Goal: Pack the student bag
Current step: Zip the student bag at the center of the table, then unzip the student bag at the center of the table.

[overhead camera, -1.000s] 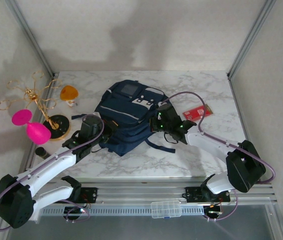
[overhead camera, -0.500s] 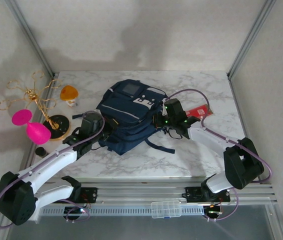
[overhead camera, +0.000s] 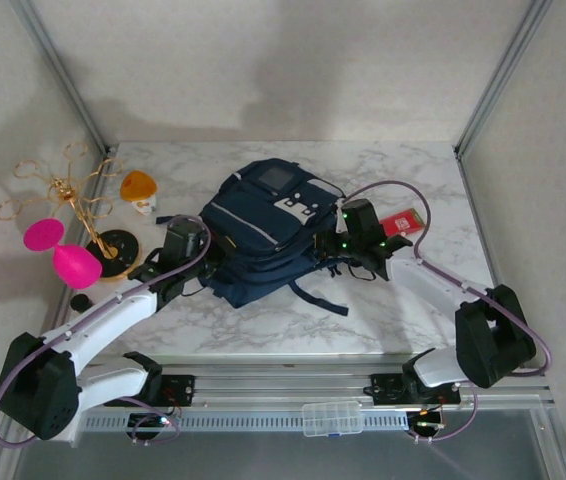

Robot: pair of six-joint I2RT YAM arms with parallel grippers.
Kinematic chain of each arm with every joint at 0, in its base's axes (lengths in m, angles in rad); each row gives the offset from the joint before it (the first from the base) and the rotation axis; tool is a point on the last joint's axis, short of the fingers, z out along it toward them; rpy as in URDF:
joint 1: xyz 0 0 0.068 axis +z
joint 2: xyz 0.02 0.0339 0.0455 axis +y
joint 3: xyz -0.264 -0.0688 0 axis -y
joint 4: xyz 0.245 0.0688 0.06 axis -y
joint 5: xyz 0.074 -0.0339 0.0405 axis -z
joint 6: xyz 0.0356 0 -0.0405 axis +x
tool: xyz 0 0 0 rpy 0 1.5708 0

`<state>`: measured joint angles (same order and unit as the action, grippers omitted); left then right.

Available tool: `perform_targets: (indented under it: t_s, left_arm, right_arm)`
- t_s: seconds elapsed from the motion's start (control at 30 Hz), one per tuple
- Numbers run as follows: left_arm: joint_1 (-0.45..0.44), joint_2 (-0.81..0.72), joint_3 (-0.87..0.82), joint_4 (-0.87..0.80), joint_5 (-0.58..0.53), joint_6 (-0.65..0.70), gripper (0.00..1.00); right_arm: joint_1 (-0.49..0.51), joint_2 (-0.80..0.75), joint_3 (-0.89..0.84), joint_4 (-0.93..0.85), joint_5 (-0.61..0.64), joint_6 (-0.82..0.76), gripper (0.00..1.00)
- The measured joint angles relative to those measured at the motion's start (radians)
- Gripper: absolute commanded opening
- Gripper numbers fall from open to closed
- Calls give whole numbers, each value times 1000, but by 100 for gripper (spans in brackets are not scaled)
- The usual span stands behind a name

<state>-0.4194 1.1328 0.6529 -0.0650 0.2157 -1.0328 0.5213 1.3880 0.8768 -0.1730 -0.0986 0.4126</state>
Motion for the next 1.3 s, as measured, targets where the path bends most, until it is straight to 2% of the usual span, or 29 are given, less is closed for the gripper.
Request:
perform_targets:
  t_s: [0.07,0.2,0.3,0.43,0.6,0.8,1.07,1.2,1.3]
  left_arm:
    - [19,2,0,-27,-21,18,25]
    - [38,-19,-6,-61,-72,39,31]
    - [33,-85,-21,-82,-95,42,32]
    - [19,-137,-22,-105,-131,41,31]
    - [-45,-150,-21,-119,-174,30,32]
    - [-113,-66,12,-99,-188,19,31]
    - [-123,2,43,-67,-195,19,30]
    - [-124,26,45,-51,-194,19,29]
    - [-125,29,45,-47,-195,19,29]
  right_arm:
    - [-21,-44,-1,-31,26,2,36]
    - [-41,-138,-3,-63,18,26,44]
    - [-33,-138,-1,-75,-35,73,47]
    - [33,-44,44,-90,-62,131,52]
    - [116,140,217,-108,-63,162,51]
    - [138,278,356,-114,-58,185,50]
    - [138,359,403,-150,-26,221,53]
    - [151,362,403,-142,-23,254,58]
    - [180,379,402,-135,0,275,56]
